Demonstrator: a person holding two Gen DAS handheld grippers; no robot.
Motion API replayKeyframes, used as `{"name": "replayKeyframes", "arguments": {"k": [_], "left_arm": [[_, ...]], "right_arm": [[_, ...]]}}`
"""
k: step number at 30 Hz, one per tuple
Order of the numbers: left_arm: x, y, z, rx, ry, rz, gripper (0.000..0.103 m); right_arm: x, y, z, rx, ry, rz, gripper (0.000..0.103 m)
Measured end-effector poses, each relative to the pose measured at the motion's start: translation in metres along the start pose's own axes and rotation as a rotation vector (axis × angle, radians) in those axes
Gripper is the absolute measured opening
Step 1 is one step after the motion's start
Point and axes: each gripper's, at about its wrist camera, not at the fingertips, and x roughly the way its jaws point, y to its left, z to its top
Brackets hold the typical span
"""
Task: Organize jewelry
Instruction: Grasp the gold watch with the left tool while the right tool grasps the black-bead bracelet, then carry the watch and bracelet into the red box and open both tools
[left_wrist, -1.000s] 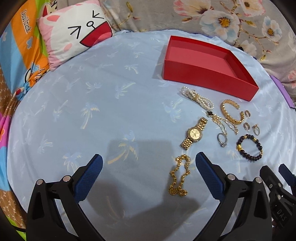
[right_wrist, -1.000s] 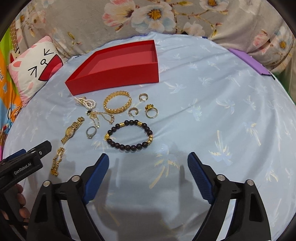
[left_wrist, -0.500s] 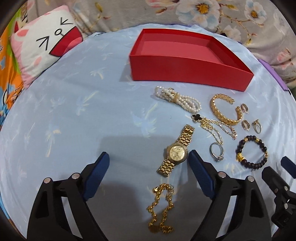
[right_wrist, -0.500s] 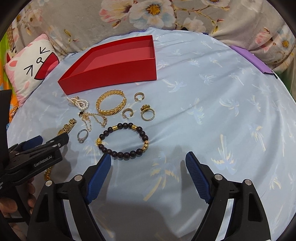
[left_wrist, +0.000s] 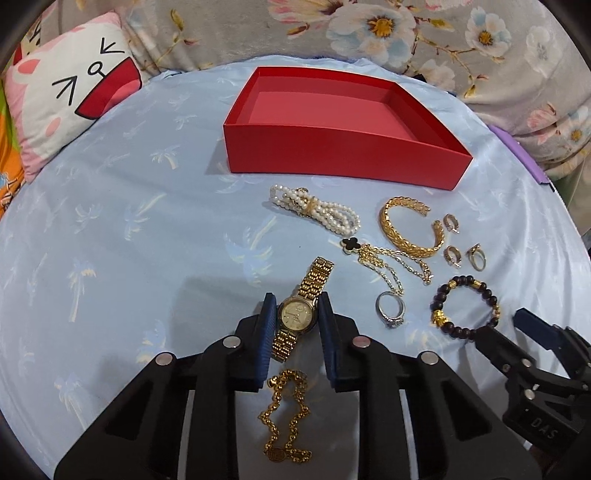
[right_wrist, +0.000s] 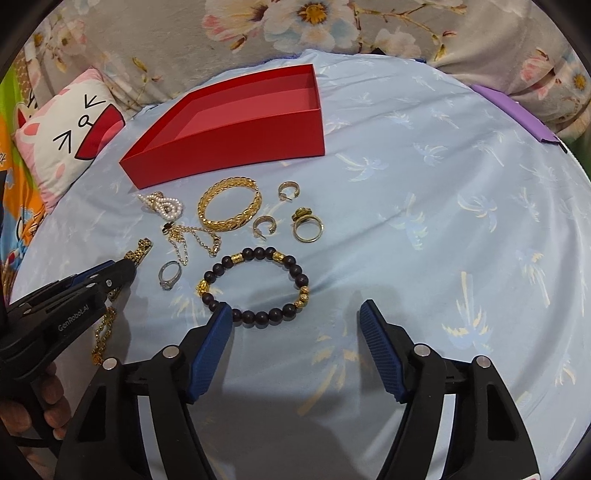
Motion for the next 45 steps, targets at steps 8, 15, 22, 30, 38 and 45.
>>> {"name": "replayKeyframes", "arguments": {"k": [8, 15, 22, 30, 38, 45], "left_arm": [[-0.018, 0.011, -0.001, -0.036, -0.019, -0.002, 0.022], [-0.026, 0.017, 0.001, -0.054, -0.027, 0.001, 0.022], [-0.033, 0.018, 0.002, -0.059, -0.039, -0.009, 0.022], [-0.053, 0.02, 0.012, -0.075, -0.066, -0.053, 0.022], [-0.081, 0.011, 0.038, -0.033, -0.133, -0.079, 0.022], [-0.093, -0.001, 0.096, 0.015, -0.222, -0.103, 0.022]], "right_arm": [[0.007, -0.004, 0.015, 0.019, -0.01, 0.021, 0.046], [0.013, 0.002, 0.016, -0.051, -0.028, -0.044, 0.017], [0.007, -0.004, 0.015, -0.036, -0.027, -0.009, 0.007], [-0.029, 0.002, 0.025, -0.042, -0.101, 0.03, 0.007], [-0.067, 0.013, 0.051, -0.084, -0.19, 0.064, 0.007], [-0.078, 0.023, 0.107, -0.12, -0.259, 0.111, 0.007]]}}
